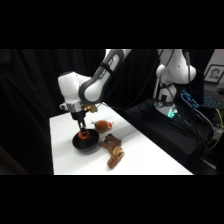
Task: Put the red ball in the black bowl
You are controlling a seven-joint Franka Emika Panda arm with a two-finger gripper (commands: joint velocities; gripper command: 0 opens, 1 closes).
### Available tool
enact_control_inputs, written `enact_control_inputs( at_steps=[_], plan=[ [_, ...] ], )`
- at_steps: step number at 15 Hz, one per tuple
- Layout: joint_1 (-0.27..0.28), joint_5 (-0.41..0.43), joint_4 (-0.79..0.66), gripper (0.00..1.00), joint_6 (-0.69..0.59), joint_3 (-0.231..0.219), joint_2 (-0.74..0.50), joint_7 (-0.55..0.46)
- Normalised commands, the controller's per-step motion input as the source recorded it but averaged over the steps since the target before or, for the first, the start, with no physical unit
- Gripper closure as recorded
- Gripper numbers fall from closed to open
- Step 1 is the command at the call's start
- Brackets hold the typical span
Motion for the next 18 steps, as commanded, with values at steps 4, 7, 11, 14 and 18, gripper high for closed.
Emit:
enact_control_inputs(
  at_steps=[4, 7, 11, 14, 18],
  plan=[
    [-0.109, 0.096, 0.23, 0.09, -0.2, 0.089, 0.02, -0.17],
    [-0.08, 0.079, 0.14, 0.0, -0.34, 0.073, -0.17, -0.13],
    [-0.011, 0.021, 0.09, 0.0, -0.42, 0.021, -0.27, -0.04],
    [0.013, -0.018, 0.09, 0.0, -0.41, -0.021, -0.28, 0.0],
    [0.027, -0.038, 0.08, 0.0, -0.35, -0.029, -0.26, -0.03]
  ],
)
